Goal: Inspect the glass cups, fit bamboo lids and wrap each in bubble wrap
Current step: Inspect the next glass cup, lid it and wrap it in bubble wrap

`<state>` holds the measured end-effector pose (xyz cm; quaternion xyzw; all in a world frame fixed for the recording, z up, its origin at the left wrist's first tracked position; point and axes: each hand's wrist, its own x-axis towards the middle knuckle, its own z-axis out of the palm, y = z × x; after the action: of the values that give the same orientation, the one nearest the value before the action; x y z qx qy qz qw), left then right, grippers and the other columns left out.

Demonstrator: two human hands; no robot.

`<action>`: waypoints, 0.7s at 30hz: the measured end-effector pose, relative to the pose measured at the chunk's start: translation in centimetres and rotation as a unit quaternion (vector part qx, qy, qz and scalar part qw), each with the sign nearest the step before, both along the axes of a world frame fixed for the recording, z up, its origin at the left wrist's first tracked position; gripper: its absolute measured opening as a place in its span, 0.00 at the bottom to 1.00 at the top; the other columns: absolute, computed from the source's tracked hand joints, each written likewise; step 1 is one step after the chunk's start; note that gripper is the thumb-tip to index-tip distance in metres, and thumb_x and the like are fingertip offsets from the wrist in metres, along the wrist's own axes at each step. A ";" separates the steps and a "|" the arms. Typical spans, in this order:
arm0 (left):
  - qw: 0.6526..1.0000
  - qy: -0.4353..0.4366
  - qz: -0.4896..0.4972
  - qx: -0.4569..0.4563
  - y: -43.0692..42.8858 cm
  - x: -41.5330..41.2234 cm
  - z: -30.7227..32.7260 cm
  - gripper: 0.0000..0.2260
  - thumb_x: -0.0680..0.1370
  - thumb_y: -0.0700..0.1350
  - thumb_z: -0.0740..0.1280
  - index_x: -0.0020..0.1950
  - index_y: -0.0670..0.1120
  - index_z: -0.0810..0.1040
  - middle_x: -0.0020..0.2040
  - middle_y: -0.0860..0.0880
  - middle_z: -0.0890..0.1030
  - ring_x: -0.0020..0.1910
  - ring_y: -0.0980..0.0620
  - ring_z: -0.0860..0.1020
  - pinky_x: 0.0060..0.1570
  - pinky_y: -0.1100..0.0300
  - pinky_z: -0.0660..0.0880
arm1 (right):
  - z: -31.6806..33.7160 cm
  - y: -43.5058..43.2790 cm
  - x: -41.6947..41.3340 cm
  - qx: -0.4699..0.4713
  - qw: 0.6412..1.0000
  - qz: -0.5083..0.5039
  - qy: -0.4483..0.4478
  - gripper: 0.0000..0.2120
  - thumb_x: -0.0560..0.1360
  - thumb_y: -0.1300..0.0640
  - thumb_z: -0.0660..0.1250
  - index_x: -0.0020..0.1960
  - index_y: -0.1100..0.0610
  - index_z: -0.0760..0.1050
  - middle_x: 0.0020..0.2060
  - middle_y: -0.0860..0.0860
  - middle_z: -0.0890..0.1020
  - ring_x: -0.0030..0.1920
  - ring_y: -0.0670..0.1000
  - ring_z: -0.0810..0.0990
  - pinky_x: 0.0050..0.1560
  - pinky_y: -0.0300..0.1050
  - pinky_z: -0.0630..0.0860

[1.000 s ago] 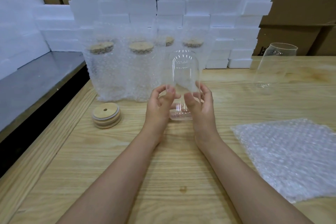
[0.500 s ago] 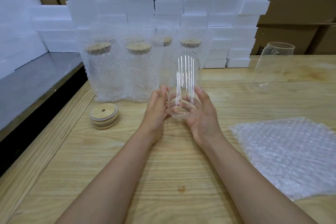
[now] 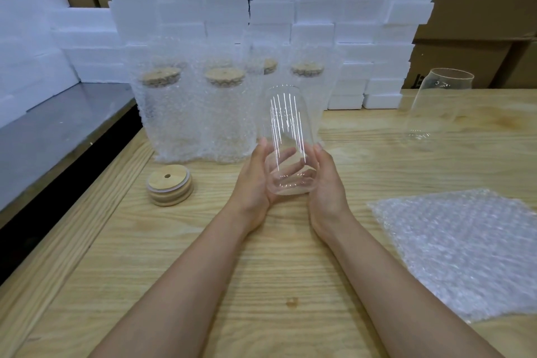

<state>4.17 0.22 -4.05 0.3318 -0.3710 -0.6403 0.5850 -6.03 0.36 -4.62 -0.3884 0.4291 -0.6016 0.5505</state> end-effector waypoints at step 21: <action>0.995 -0.069 0.060 -0.032 -0.6 0.2 -0.6 0.31 0.72 0.65 0.58 0.68 0.47 0.63 0.67 0.41 0.73 0.64 0.38 0.74 0.58 0.35 0.73 | -0.2 0.4 -0.4 -0.097 0.991 -0.020 0.094 0.37 0.65 0.42 0.74 0.69 0.57 0.70 0.52 0.50 0.77 0.44 0.43 0.79 0.41 0.36 0.77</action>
<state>4.41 -0.40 -4.68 0.3781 -0.4101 -0.5672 0.6059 -6.44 0.73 -4.83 -0.4859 0.4260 -0.6124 0.4554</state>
